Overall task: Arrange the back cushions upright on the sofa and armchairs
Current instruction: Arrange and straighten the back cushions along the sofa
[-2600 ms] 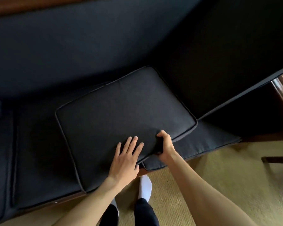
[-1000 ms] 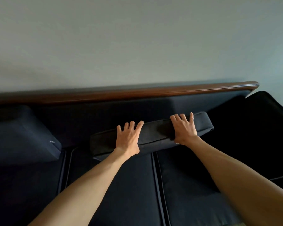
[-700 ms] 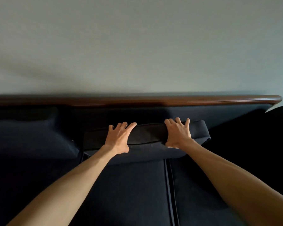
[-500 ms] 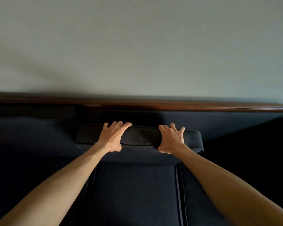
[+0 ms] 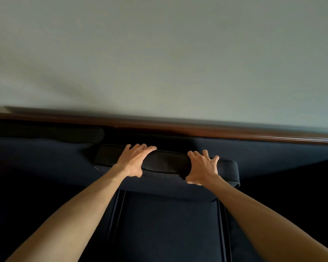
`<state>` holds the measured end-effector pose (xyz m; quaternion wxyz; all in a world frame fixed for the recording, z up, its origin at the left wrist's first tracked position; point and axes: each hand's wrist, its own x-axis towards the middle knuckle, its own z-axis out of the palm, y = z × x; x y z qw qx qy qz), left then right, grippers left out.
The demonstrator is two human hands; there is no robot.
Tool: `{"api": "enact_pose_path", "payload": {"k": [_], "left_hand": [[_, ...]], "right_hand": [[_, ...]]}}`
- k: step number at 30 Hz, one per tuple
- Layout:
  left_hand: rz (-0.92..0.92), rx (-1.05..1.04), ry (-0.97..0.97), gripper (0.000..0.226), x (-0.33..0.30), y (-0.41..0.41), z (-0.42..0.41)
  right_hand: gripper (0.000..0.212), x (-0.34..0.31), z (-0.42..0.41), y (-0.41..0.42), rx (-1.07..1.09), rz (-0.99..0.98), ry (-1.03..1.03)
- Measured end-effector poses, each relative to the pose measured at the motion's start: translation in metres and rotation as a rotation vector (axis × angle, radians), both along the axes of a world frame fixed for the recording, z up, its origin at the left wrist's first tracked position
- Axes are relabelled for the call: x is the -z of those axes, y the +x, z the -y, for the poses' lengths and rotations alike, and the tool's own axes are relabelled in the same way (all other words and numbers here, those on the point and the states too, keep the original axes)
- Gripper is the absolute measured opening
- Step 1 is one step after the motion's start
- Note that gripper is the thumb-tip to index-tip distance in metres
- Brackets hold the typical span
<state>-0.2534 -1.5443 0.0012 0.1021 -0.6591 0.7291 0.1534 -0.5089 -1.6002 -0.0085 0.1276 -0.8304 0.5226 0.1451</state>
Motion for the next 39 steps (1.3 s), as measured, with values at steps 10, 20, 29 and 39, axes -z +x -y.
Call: {"api": "enact_pose_path", "payload": {"k": [10, 20, 29, 39], "left_hand": [[0.039, -0.062, 0.002, 0.117, 0.008, 0.005, 0.030], [0.075, -0.191, -0.007, 0.116, 0.019, -0.001, 0.049], [0.168, -0.198, 0.022, 0.109, 0.007, 0.000, 0.077], [0.057, -0.218, -0.034, 0.127, 0.026, 0.002, 0.060]], "right_hand": [[0.110, 0.012, 0.017, -0.007, -0.011, 0.062, -0.119], [0.102, 0.016, 0.042, -0.005, -0.025, -0.001, -0.090], [0.100, 0.022, 0.061, -0.003, -0.019, 0.005, -0.133], [0.104, 0.026, 0.071, -0.009, -0.039, 0.048, -0.129]]}}
